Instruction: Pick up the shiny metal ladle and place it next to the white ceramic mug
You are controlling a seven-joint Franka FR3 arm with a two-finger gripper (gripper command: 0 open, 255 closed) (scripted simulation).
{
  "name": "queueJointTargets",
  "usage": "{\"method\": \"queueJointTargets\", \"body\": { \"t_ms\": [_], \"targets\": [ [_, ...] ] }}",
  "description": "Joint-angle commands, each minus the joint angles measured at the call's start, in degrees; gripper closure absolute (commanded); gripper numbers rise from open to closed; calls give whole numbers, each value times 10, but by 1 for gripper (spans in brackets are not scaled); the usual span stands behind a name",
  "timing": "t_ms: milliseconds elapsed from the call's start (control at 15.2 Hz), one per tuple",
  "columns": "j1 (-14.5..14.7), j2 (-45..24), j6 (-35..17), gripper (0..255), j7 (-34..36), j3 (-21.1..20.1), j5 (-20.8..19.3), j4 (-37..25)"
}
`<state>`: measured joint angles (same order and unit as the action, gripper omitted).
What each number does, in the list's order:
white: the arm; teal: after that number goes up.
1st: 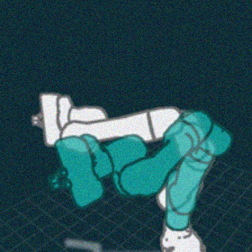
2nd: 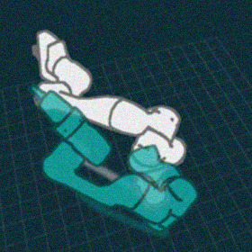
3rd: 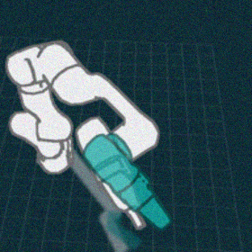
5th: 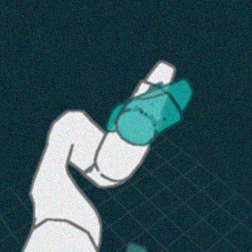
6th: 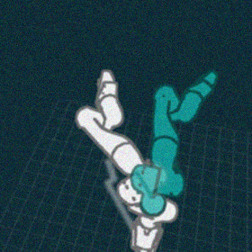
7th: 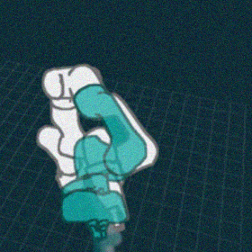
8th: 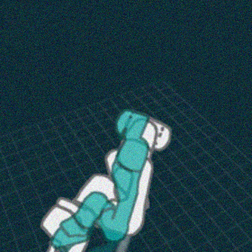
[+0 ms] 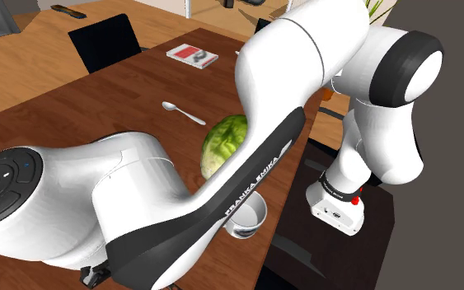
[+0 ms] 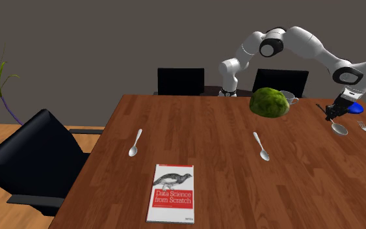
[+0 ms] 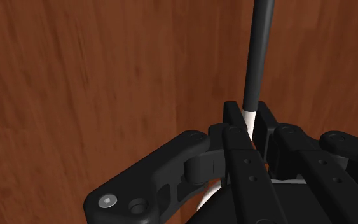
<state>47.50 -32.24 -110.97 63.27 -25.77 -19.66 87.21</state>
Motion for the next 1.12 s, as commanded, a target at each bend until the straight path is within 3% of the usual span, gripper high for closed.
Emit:
{"method": "queueJointTargets", "body": {
  "t_ms": [0,132,198,528,792,1056],
  "targets": [
    [0,0,0,255,0,0,0,0],
    [0,0,0,255,0,0,0,0],
    [0,0,0,0,0,0,0,0],
    [0,0,0,0,0,0,0,0],
    [6,14,64,0,-9,-7,11,-52],
    [6,14,64,0,-9,-7,11,-52]
  ]
}}
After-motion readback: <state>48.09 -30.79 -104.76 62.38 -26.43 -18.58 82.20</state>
